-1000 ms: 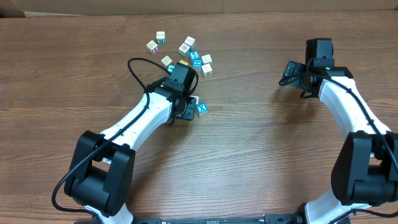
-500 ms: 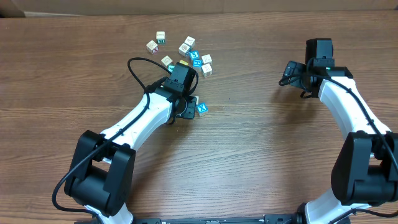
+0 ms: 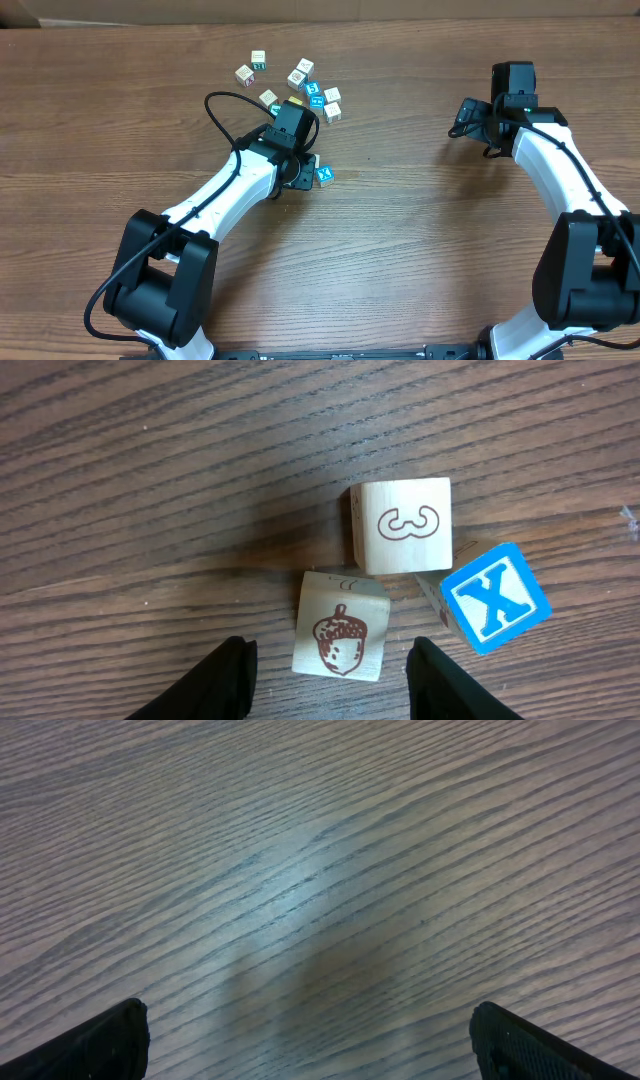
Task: Form a circle
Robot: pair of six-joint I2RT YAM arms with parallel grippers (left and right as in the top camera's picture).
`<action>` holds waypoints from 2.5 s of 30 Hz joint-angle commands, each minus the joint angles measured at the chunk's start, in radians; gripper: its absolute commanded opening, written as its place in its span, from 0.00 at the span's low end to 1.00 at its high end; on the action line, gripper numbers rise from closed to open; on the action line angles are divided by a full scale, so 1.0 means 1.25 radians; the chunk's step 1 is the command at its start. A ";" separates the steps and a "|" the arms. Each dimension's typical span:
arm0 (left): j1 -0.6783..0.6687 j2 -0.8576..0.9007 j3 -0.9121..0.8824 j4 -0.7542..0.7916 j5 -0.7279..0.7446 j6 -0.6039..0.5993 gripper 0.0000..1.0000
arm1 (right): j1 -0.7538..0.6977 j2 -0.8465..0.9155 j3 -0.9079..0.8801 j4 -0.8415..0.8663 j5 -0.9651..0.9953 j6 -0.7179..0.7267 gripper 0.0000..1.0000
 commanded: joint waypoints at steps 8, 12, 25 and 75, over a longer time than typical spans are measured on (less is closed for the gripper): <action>-0.012 0.010 -0.031 0.035 -0.010 0.009 0.45 | -0.002 -0.010 0.007 0.004 0.006 0.000 1.00; -0.012 0.010 -0.031 0.035 -0.011 0.010 0.47 | -0.002 -0.010 0.007 0.004 0.006 0.000 1.00; -0.012 0.032 -0.038 0.050 -0.013 0.028 0.48 | -0.002 -0.010 0.007 0.004 0.006 0.000 1.00; -0.012 0.052 -0.038 0.047 -0.035 -0.058 0.25 | -0.002 -0.010 0.007 0.004 0.006 0.000 1.00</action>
